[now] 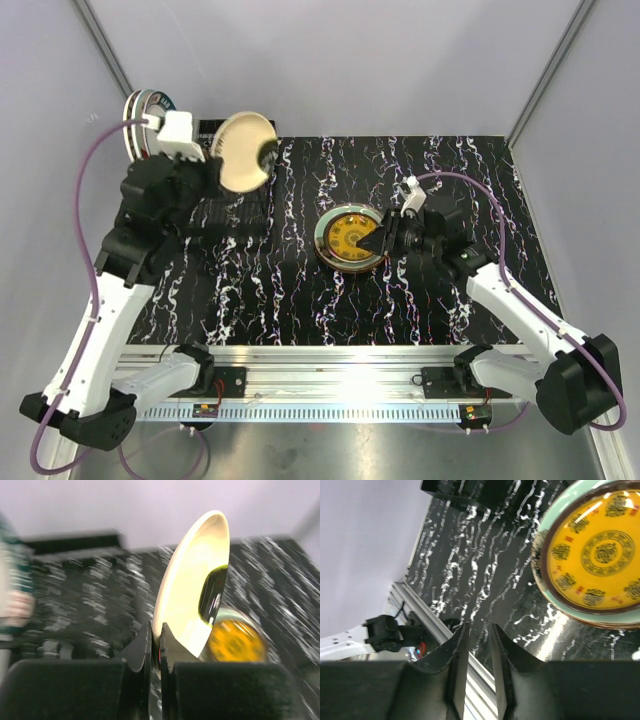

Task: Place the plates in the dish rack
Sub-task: Pass the plate from the right arm to the left, then insert the plate into the dish rack

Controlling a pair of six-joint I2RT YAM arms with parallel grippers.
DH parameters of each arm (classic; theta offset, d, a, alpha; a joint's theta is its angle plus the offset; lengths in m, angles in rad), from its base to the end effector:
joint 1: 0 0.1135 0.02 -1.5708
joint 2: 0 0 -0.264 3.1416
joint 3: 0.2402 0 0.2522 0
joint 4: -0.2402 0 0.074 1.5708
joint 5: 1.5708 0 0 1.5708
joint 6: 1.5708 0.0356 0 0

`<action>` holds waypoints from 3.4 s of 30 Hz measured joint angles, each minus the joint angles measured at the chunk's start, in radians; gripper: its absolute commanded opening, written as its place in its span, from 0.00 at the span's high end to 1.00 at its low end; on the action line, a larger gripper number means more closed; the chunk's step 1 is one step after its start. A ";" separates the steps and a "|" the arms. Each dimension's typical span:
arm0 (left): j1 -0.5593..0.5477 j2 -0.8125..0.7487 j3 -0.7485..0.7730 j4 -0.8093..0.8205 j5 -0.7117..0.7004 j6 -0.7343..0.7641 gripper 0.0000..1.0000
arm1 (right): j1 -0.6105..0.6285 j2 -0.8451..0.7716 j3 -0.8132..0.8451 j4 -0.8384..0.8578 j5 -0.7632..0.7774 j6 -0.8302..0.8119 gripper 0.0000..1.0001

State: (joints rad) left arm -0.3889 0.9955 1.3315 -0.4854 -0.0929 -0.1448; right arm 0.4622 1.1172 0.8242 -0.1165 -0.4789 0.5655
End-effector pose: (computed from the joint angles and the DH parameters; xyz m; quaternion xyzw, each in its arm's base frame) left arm 0.1827 -0.0713 0.4561 0.0621 0.7551 -0.1379 0.6379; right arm 0.2192 0.1275 0.2955 -0.0880 0.8179 0.4346 0.3666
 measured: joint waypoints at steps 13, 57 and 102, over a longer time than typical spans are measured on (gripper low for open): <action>0.053 0.171 0.292 -0.011 -0.436 0.260 1.00 | 0.000 0.006 -0.039 -0.054 0.089 -0.086 1.00; 0.283 0.468 0.174 0.177 -0.509 0.452 1.00 | -0.055 0.175 -0.039 -0.083 0.118 -0.099 0.71; 0.290 0.552 0.163 0.194 -0.515 0.463 0.86 | -0.071 0.208 -0.039 -0.083 0.095 -0.097 0.71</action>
State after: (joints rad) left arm -0.0990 1.5478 1.4944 -0.2916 -0.6083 0.3183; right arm 0.3916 1.3254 0.7853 -0.1993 -0.3843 0.4683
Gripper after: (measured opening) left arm 0.109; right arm 0.291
